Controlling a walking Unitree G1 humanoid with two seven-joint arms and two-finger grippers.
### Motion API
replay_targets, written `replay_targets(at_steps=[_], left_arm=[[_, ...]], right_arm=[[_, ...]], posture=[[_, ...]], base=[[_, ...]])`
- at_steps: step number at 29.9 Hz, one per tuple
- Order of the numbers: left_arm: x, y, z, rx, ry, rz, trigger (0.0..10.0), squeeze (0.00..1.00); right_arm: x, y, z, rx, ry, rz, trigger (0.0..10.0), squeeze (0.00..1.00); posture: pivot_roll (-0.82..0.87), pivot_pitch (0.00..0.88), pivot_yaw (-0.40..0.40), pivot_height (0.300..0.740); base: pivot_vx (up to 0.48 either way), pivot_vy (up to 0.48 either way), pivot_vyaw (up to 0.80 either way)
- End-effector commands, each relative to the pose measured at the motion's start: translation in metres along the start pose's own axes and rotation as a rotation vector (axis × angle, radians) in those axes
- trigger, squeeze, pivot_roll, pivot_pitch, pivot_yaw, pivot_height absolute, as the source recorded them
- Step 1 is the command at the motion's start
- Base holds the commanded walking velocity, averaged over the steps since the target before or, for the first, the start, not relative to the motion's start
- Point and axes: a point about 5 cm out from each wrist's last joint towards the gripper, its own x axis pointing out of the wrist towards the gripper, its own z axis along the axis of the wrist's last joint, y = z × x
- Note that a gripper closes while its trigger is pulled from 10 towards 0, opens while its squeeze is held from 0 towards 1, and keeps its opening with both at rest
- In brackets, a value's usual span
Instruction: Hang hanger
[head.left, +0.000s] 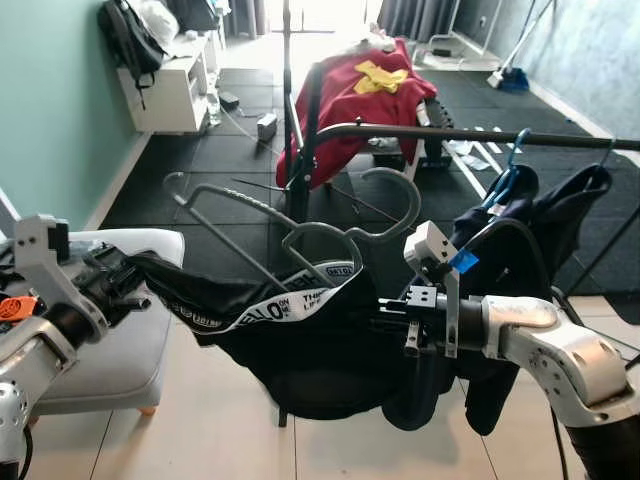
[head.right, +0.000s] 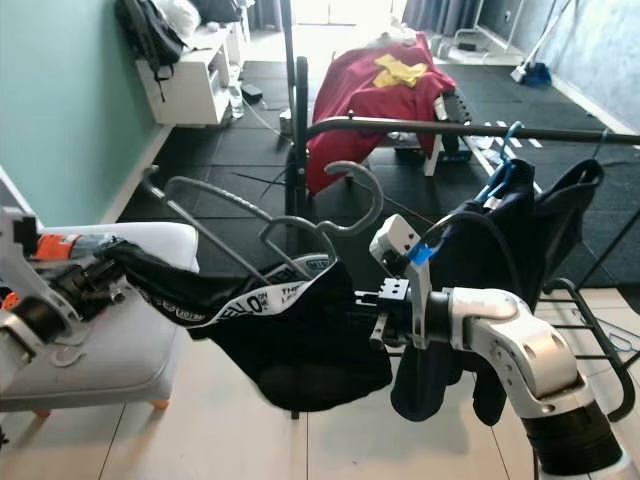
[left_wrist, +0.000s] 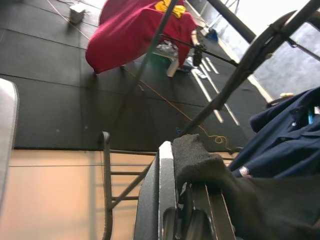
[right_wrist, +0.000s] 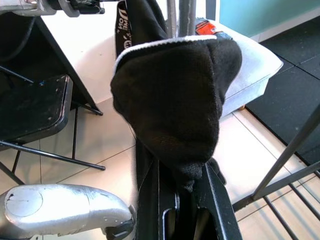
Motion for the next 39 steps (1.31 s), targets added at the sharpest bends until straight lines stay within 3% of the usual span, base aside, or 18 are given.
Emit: replay_targets(at_steps=[1, 3, 6, 8, 9, 16, 17, 23, 25, 26, 28, 29, 31, 32, 38, 39], left_arm=[[-0.005, -0.003, -0.007, 0.084, 0.073, -0.042, 10.0, 0.0], [-0.019, -0.016, -0.024, 0.161, 0.209, -0.17, 10.0, 0.0], [-0.019, -0.016, -0.024, 0.161, 0.209, -0.17, 10.0, 0.0], [-0.023, -0.021, -0.029, 0.167, 0.242, -0.209, 10.0, 0.0], [-0.025, -0.027, -0.032, 0.171, 0.262, -0.253, 10.0, 1.0], [-0.026, -0.031, -0.036, 0.191, 0.282, -0.279, 10.0, 1.0], [-0.03, -0.022, -0.036, 0.26, 0.331, -0.261, 10.0, 1.0], [-0.034, -0.011, -0.029, 0.332, 0.351, -0.231, 10.0, 1.0], [-0.029, -0.02, -0.01, 0.331, 0.233, -0.277, 10.0, 1.0], [-0.029, -0.02, -0.01, 0.331, 0.233, -0.277, 10.0, 1.0], [-0.022, -0.041, 0.008, 0.295, 0.092, -0.367, 10.0, 1.0], [-0.022, -0.041, 0.008, 0.295, 0.092, -0.367, 10.0, 1.0], [-0.018, -0.06, 0.019, 0.264, 0.008, -0.472, 10.0, 1.0], [-0.016, -0.067, 0.022, 0.254, -0.024, -0.509, 10.0, 0.0], [-0.013, -0.085, 0.027, 0.25, -0.069, -0.629, 10.0, 0.0], [-0.014, -0.091, 0.023, 0.314, -0.023, -0.68, 10.0, 0.0]], right_arm=[[-0.003, -0.002, -0.005, -0.001, 0.045, -0.012, 10.0, 0.0], [-0.014, -0.002, -0.024, -0.01, 0.235, -0.005, 10.0, 0.0], [-0.014, -0.002, -0.024, -0.01, 0.235, -0.005, 10.0, 0.0], [-0.019, -0.002, -0.03, -0.014, 0.293, -0.003, 10.0, 0.0], [-0.027, -0.001, -0.037, -0.029, 0.384, 0.003, 10.0, 0.0], [-0.037, 0.0, -0.043, -0.039, 0.471, 0.016, 10.0, 0.0], [-0.043, 0.002, -0.043, -0.048, 0.501, 0.034, 10.0, 0.0], [-0.046, 0.002, -0.041, -0.061, 0.513, 0.045, 10.0, 0.0], [-0.045, 0.004, -0.036, -0.089, 0.504, 0.086, 10.0, 0.0], [-0.045, 0.004, -0.036, -0.089, 0.504, 0.086, 10.0, 0.0], [-0.041, 0.007, -0.031, -0.138, 0.499, 0.137, 10.0, 0.0], [-0.041, 0.007, -0.031, -0.138, 0.499, 0.137, 10.0, 0.0], [-0.032, 0.007, -0.023, -0.201, 0.477, 0.164, 10.0, 0.0], [-0.028, 0.007, -0.017, -0.23, 0.465, 0.179, 10.0, 0.0], [-0.019, 0.008, -0.004, -0.288, 0.437, 0.224, 10.0, 0.0], [-0.014, 0.007, 0.003, -0.322, 0.435, 0.237, 10.0, 0.0]], posture=[[-0.07, 0.078, -0.01, 0.74], [-0.07, 0.079, -0.014, 0.74], [-0.07, 0.079, -0.014, 0.74], [-0.07, 0.079, -0.014, 0.74], [-0.07, 0.079, -0.016, 0.74], [-0.08, 0.078, -0.015, 0.74], [-0.09, 0.078, -0.013, 0.74], [-0.08, 0.078, -0.012, 0.74], [-0.08, 0.075, -0.011, 0.74], [-0.08, 0.075, -0.011, 0.74], [-0.09, 0.074, -0.009, 0.74], [-0.09, 0.074, -0.009, 0.74], [-0.09, 0.073, -0.005, 0.74], [-0.08, 0.07, -0.002, 0.74], [-0.08, 0.061, -0.002, 0.74], [-0.08, 0.06, -0.004, 0.74]], base=[[0.0, 0.0, 0.0], [0.0, 0.0, 0.0], [0.0, 0.0, 0.0], [0.0, 0.0, 0.0], [0.0, 0.0, 0.0], [0.0, 0.0, 0.0], [0.0, 0.0, 0.0], [0.0, 0.0, 0.0], [0.0, 0.0, 0.0], [0.0, 0.0, 0.0], [0.0, 0.0, 0.0], [0.0, 0.0, 0.0], [0.0, 0.0, 0.0], [0.0, 0.0, 0.0], [0.0, 0.0, 0.0], [0.0, 0.0, 0.0]])
